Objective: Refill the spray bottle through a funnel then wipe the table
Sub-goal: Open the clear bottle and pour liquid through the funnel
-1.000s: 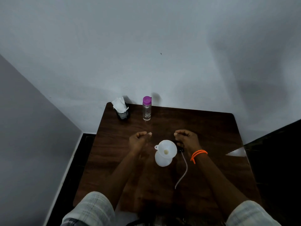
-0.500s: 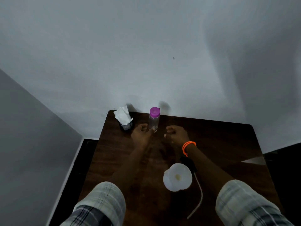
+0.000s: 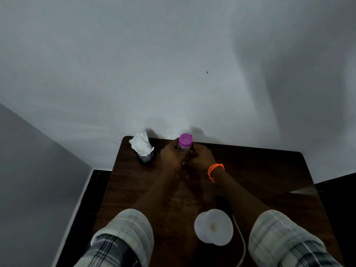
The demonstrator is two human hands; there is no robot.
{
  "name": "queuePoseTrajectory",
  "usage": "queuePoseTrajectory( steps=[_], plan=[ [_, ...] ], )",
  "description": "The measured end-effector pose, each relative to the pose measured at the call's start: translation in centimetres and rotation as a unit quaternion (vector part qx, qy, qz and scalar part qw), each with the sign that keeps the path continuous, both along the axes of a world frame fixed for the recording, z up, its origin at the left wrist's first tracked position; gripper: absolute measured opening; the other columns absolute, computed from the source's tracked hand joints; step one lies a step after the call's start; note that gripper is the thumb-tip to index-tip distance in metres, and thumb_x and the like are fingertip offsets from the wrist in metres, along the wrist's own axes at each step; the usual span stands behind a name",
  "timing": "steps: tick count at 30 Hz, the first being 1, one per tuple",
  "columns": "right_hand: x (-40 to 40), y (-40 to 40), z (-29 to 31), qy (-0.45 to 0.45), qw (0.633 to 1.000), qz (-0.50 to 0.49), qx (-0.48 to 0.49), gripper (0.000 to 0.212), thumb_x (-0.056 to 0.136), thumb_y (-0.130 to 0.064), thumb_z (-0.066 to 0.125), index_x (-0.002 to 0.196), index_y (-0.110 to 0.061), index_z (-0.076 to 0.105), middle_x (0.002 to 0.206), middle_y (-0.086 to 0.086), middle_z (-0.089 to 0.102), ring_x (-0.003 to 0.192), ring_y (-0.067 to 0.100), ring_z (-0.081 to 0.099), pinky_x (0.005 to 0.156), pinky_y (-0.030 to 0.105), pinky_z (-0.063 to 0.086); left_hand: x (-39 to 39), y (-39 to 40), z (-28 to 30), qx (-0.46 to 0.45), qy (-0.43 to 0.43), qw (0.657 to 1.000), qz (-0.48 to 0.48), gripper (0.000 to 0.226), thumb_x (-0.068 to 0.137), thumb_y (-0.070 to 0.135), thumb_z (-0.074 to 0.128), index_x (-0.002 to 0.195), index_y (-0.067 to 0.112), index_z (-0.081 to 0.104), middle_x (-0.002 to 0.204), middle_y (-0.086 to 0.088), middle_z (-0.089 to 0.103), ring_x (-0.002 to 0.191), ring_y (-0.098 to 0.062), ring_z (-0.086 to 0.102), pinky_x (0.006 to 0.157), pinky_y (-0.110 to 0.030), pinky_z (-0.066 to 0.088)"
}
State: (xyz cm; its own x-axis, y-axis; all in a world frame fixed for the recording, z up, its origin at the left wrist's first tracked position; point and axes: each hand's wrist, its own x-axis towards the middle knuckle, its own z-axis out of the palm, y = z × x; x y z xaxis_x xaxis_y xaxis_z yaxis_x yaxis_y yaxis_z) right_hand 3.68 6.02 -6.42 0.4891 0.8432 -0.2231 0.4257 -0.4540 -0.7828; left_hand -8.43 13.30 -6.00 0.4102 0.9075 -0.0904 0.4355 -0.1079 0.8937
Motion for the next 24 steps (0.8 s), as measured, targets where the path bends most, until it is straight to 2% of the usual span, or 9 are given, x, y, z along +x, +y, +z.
queuePoseTrajectory(
  steps=[2,4,5,9,12,15,18,21,24],
  plan=[
    [0.0,-0.3,0.5,0.001,1.000,-0.008,-0.004,0.051,0.061,-0.014,0.087,0.110,-0.025,0.075,0.103,-0.003,0.077,0.095,0.011,0.070,0.082,0.017,0.054,-0.1,-0.3,0.8,0.007,0.005,1.000,-0.009,0.042,0.058,0.054,0.088,0.088,0.028,0.075,0.075,0.011,0.074,0.069,0.005,0.067,0.064,-0.023,0.054],
    [0.0,-0.9,1.1,0.009,1.000,-0.021,0.013,0.049,0.065,-0.012,0.086,0.111,-0.024,0.075,0.102,-0.005,0.076,0.090,0.005,0.068,0.071,0.000,0.045,-0.1,-0.7,1.8,0.016,0.005,1.000,-0.015,0.051,0.052,0.065,0.081,0.085,0.026,0.075,0.072,0.009,0.073,0.068,0.002,0.068,0.063,-0.021,0.052],
    [-0.1,-1.2,1.5,0.014,0.999,-0.030,0.029,0.048,0.066,-0.012,0.085,0.112,-0.023,0.074,0.102,-0.005,0.076,0.089,0.003,0.067,0.070,0.000,0.044,0.0,-0.8,2.3,0.023,0.005,1.000,-0.020,0.052,0.052,0.066,0.079,0.084,0.026,0.076,0.070,0.008,0.074,0.067,0.002,0.068,0.062,-0.022,0.054],
    [-0.1,-3.1,3.9,0.041,0.993,-0.059,0.092,0.057,0.064,-0.013,0.087,0.117,-0.026,0.072,0.106,-0.008,0.077,0.098,0.005,0.071,0.087,0.030,0.058,0.3,-1.4,4.9,0.036,0.000,0.999,-0.040,0.043,0.055,0.057,0.089,0.085,0.028,0.078,0.071,0.011,0.075,0.066,0.004,0.069,0.067,-0.034,0.060],
    [-0.2,-4.7,6.1,0.049,0.988,-0.071,0.129,0.057,0.063,-0.018,0.088,0.117,-0.023,0.071,0.106,-0.004,0.077,0.100,0.012,0.073,0.089,0.040,0.059,0.4,-2.6,8.1,0.062,-0.019,0.996,-0.057,0.043,0.056,0.061,0.089,0.085,0.031,0.079,0.070,0.014,0.075,0.066,0.007,0.068,0.064,-0.027,0.057],
    [-0.5,-6.1,8.6,0.048,0.982,-0.092,0.160,0.056,0.058,-0.030,0.085,0.112,-0.020,0.073,0.100,-0.003,0.078,0.094,0.011,0.074,0.084,0.036,0.060,0.5,-3.9,11.2,0.082,-0.026,0.994,-0.074,0.046,0.056,0.065,0.087,0.087,0.032,0.079,0.072,0.015,0.075,0.067,0.007,0.068,0.063,-0.019,0.053],
    [-0.6,-7.4,11.1,0.035,0.981,-0.098,0.161,0.047,0.063,-0.023,0.086,0.109,-0.021,0.075,0.095,-0.005,0.078,0.089,0.006,0.074,0.081,0.031,0.059,0.0,-5.0,13.5,0.069,-0.053,0.990,-0.111,0.046,0.059,0.062,0.089,0.092,0.032,0.079,0.078,0.015,0.076,0.073,0.006,0.070,0.067,-0.014,0.053],
    [-0.1,-9.1,13.0,0.026,0.986,-0.074,0.150,0.049,0.061,-0.022,0.092,0.108,-0.023,0.077,0.096,-0.006,0.079,0.092,0.008,0.074,0.083,0.033,0.059,-1.1,-5.2,15.3,0.018,-0.109,0.977,-0.181,0.043,0.063,0.053,0.089,0.100,0.032,0.079,0.088,0.014,0.078,0.083,0.002,0.073,0.073,-0.018,0.054],
    [0.1,-10.8,14.8,0.019,0.989,-0.052,0.139,0.044,0.060,-0.019,0.095,0.101,-0.021,0.079,0.093,-0.005,0.079,0.090,0.008,0.074,0.084,0.031,0.058,-1.8,-4.5,16.8,-0.002,-0.129,0.966,-0.226,0.053,0.070,0.041,0.089,0.119,0.027,0.074,0.106,0.009,0.078,0.100,-0.004,0.073,0.091,-0.030,0.058]
  ],
)
